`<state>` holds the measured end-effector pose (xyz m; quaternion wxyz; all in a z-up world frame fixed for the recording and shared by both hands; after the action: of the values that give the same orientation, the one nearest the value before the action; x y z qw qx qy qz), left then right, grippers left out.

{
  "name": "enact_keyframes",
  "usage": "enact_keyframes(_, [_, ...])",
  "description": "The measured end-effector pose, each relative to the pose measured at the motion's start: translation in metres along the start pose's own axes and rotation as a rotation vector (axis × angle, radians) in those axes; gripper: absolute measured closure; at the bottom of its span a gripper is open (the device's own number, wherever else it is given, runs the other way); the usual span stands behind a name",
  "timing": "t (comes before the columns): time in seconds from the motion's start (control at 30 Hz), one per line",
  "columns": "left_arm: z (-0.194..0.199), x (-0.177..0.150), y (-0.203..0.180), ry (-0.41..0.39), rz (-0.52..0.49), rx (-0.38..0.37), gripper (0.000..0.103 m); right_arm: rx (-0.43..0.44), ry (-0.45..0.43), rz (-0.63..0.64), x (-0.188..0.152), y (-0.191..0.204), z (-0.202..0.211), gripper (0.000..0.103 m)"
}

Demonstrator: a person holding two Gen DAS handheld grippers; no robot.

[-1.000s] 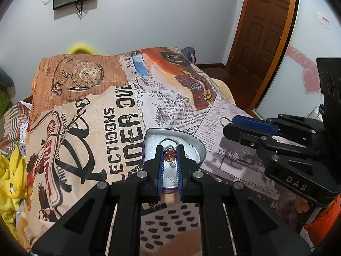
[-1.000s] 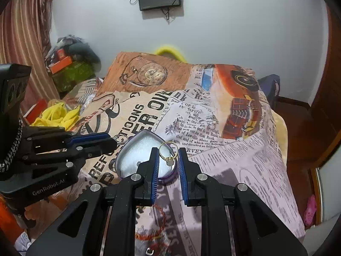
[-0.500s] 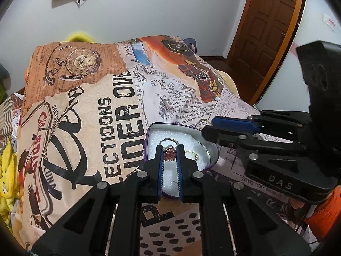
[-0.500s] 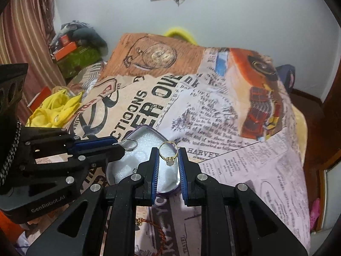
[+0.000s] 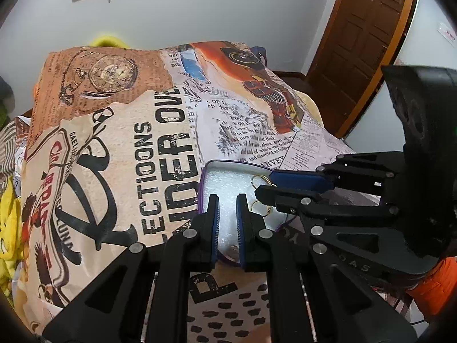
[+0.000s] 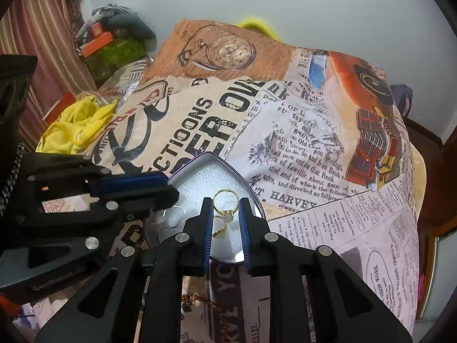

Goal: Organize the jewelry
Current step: 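Carry both held rings over the purple heart tin, then open the right gripper to drop the gold ring while the left releases its ring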

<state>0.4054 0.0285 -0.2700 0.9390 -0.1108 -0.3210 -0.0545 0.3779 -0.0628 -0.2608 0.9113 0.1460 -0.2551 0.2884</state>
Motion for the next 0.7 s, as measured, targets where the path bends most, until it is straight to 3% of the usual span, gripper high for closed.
enact_keyframes(0.7, [0.029,-0.003,-0.003,-0.031,-0.027,0.042,0.093,-0.021,0.042,0.027,0.001,0.014,0.004,0.087])
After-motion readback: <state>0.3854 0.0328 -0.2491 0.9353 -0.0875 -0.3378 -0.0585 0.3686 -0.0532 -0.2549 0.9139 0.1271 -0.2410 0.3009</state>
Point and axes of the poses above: each gripper's, at about its wrist camera, not at the fingertips, and z roughly against the way its jaws point, y to its left, x to its top, the point moved 9 cm from there along -z, roughly the way its jaws point
